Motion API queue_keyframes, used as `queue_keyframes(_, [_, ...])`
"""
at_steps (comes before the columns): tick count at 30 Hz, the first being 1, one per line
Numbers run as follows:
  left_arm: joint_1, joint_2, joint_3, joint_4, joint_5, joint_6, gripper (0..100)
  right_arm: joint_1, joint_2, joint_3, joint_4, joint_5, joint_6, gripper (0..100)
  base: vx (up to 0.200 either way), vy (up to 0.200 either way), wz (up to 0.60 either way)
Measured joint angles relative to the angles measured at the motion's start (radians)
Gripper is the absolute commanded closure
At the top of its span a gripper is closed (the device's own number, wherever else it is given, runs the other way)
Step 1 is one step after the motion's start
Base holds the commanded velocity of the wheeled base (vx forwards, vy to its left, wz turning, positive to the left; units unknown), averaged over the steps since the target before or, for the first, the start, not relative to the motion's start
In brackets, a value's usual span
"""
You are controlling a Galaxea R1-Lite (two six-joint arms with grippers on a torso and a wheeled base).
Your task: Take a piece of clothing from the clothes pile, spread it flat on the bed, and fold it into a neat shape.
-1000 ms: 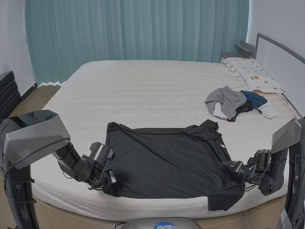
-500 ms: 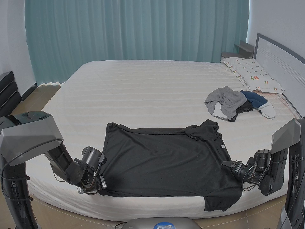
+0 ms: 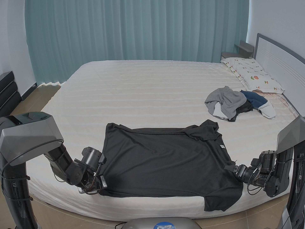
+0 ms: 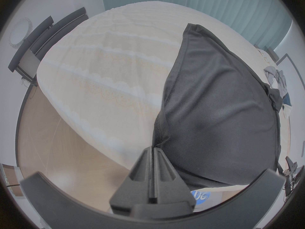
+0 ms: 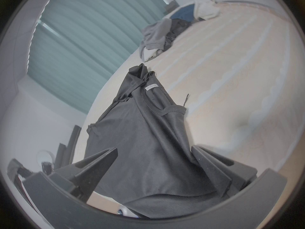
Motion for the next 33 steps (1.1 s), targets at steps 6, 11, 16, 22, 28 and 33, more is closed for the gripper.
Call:
queue_keyframes(6, [0.0, 0.007, 0.003, -0.018, 0.0, -0.001, 100, -0.061, -0.021, 0.04, 0.0, 0.001, -0.142, 0, 0.0, 0.0, 0.0])
queue_keyframes(11, [-0.001, 0.011, 0.003, -0.02, 0.0, -0.001, 100, -0.084, 0.001, 0.046, 0.001, 0.001, -0.171, 0, 0.0, 0.0, 0.0])
queue_keyframes(16, [-0.001, 0.014, 0.003, -0.022, 0.0, -0.001, 100, -0.084, 0.044, 0.049, 0.0, 0.001, -0.215, 100, 0.0, 0.0, 0.0])
queue_keyframes(22, [0.0, 0.017, 0.003, -0.023, 0.0, 0.0, 100, -0.096, 0.073, 0.043, 0.0, 0.001, -0.244, 100, 0.0, 0.0, 0.0])
queue_keyframes(28, [0.003, 0.02, 0.003, -0.022, 0.0, 0.0, 100, -0.155, 0.076, -0.003, 0.0, 0.007, -0.245, 100, 0.0, 0.0, 0.0])
queue_keyframes(33, [0.003, 0.026, 0.003, -0.023, -0.001, 0.0, 100, -0.192, 0.078, -0.05, 0.0, 0.036, -0.235, 100, 0.0, 0.0, 0.0])
